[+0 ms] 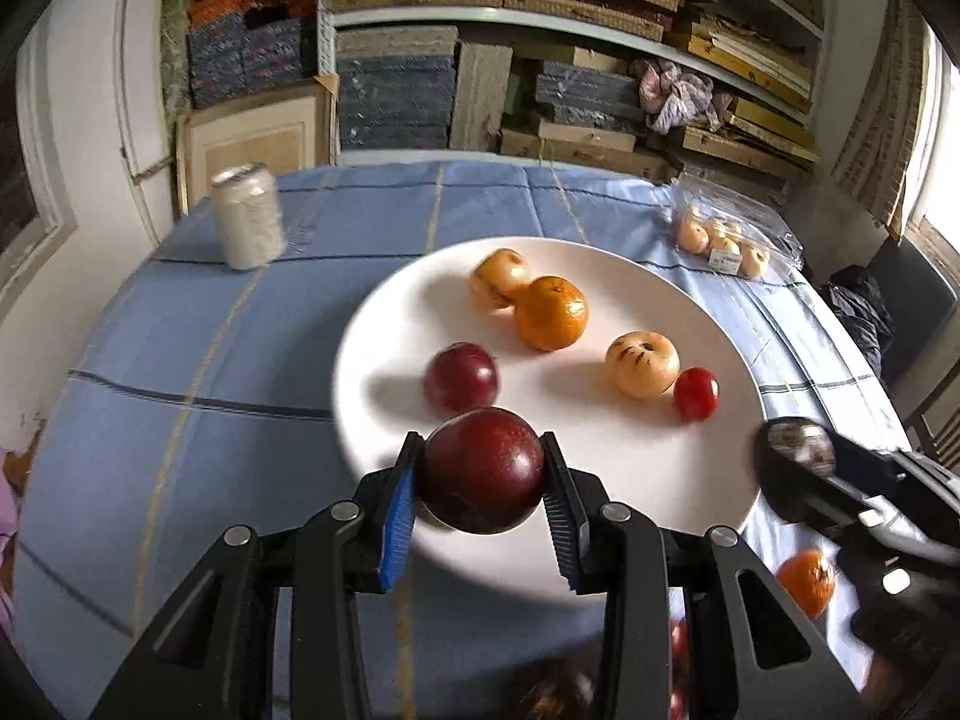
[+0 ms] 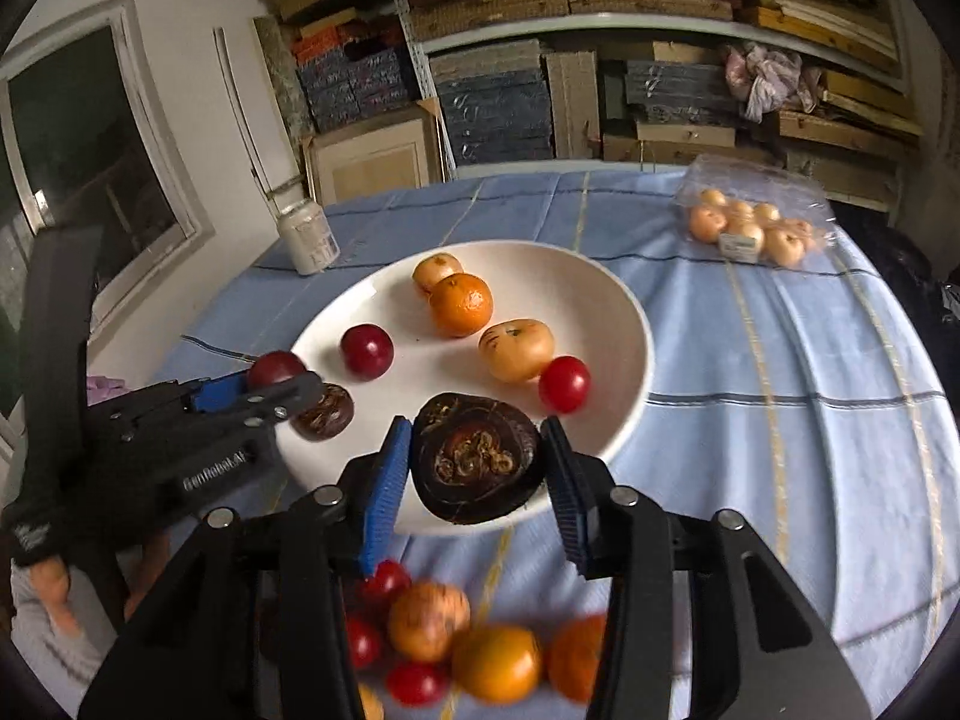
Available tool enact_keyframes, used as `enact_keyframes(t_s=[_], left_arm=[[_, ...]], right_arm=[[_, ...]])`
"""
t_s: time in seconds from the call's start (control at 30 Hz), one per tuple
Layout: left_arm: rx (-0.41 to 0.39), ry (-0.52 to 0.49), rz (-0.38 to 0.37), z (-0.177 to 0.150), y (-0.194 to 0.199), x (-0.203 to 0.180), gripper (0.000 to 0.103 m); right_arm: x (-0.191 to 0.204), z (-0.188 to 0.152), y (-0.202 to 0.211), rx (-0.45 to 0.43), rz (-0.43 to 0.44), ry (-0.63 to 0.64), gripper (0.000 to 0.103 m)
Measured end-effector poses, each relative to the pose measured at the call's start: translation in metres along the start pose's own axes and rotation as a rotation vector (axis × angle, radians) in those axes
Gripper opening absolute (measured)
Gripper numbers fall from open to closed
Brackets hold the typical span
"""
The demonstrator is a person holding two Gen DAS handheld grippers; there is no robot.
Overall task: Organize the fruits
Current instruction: 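Lower the plum with left and brown fruit with right onto the plate, release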
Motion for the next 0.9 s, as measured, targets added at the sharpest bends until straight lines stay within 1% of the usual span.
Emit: enact_keyframes(t_s=[0.1, 0.13, 0.17, 0.3, 0.37, 0.4, 0.43, 0.57, 0.63, 0.77, 0.9], left_arm=[[0.016, -0.013, -0.016, -0.003, -0.012, -0.003, 0.040], [0.022, -0.024, -0.019, -0.005, -0.014, -0.004, 0.040], [0.019, -0.038, -0.012, -0.007, -0.014, -0.005, 0.040], [-0.019, -0.078, 0.007, -0.007, 0.001, -0.012, 0.044], [-0.045, -0.081, 0.018, -0.008, 0.012, -0.014, 0.052], [-0.065, -0.084, 0.034, -0.011, 0.021, -0.014, 0.057], [-0.081, -0.086, 0.048, -0.013, 0.028, -0.014, 0.059], [-0.106, -0.070, 0.063, -0.030, 0.050, -0.014, 0.059], [-0.115, -0.080, 0.093, -0.040, 0.059, -0.014, 0.059], [-0.126, -0.096, 0.130, -0.063, 0.074, -0.015, 0.059], [-0.119, -0.109, 0.140, -0.080, 0.082, -0.016, 0.059]], right_arm=[[-0.001, 0.000, -0.015, 0.015, -0.001, -0.008, 0.044], [-0.003, -0.002, -0.016, 0.011, -0.003, -0.021, 0.046], [-0.006, -0.002, -0.016, 0.010, -0.002, -0.031, 0.049], [-0.024, 0.002, -0.002, -0.023, 0.019, -0.102, 0.052], [-0.030, 0.002, 0.010, -0.048, 0.023, -0.126, 0.057], [-0.035, 0.001, 0.019, -0.069, 0.025, -0.147, 0.057], [-0.038, -0.001, 0.025, -0.078, 0.028, -0.157, 0.058], [-0.052, -0.020, 0.048, -0.118, 0.041, -0.213, 0.064], [-0.060, -0.034, 0.056, -0.121, 0.039, -0.232, 0.064], [-0.072, -0.059, 0.070, -0.126, 0.037, -0.272, 0.069], [-0.076, -0.082, 0.080, -0.124, 0.026, -0.272, 0.070]])
Point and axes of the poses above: each gripper's, at about its wrist camera, not at the fingertips, and y roughly against the way its jaws point, x to its left, z to its top, the point moved 9 cm from there along -y, roughly the way its jaws point, and after that the axes turned 12 degrees about -z, right-handed, at the moved point
